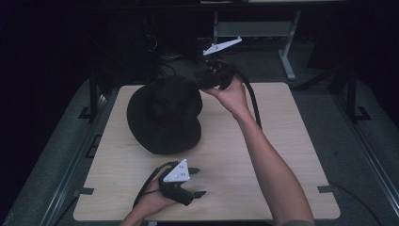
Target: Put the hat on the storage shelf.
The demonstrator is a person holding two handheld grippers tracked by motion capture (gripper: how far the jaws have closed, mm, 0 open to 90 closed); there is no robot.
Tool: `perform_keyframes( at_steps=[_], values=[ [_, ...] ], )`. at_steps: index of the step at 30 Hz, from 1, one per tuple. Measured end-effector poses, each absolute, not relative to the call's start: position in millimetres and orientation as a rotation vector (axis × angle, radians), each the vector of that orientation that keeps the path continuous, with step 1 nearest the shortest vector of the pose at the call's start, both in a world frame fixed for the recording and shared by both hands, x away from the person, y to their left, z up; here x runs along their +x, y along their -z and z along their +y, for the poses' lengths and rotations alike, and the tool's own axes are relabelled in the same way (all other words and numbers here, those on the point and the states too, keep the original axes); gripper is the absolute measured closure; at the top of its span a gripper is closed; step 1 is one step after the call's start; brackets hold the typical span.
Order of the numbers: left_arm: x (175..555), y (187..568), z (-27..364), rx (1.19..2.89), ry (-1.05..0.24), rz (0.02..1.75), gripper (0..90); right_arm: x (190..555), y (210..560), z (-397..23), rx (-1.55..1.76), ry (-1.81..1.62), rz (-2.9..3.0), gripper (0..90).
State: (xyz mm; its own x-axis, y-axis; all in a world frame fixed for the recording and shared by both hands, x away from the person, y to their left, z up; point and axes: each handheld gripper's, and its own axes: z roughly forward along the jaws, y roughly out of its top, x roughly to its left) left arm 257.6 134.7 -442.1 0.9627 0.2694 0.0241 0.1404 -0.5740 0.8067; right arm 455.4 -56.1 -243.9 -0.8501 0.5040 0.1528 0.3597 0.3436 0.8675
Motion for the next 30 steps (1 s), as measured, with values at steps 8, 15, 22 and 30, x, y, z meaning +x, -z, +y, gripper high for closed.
perform_keyframes(
  at_steps=[8, 15, 22, 30],
  values=[
    [258, 442, 135, 2.186, -0.179, 0.295, 23.6, 452, 250, -64, 0.810, -1.537, 2.449, 35.7],
    [257, 442, 134, 2.185, -0.185, 0.296, 23.5, 445, 253, -71, 0.801, -1.540, 2.454, 32.7],
    [257, 443, 133, 2.187, -0.186, 0.294, 23.3, 436, 258, -86, 0.808, -1.533, 2.454, 29.9],
    [258, 443, 134, 2.175, -0.190, 0.308, 23.3, 428, 271, -104, 0.825, -1.534, 2.451, 28.5]
  ],
)
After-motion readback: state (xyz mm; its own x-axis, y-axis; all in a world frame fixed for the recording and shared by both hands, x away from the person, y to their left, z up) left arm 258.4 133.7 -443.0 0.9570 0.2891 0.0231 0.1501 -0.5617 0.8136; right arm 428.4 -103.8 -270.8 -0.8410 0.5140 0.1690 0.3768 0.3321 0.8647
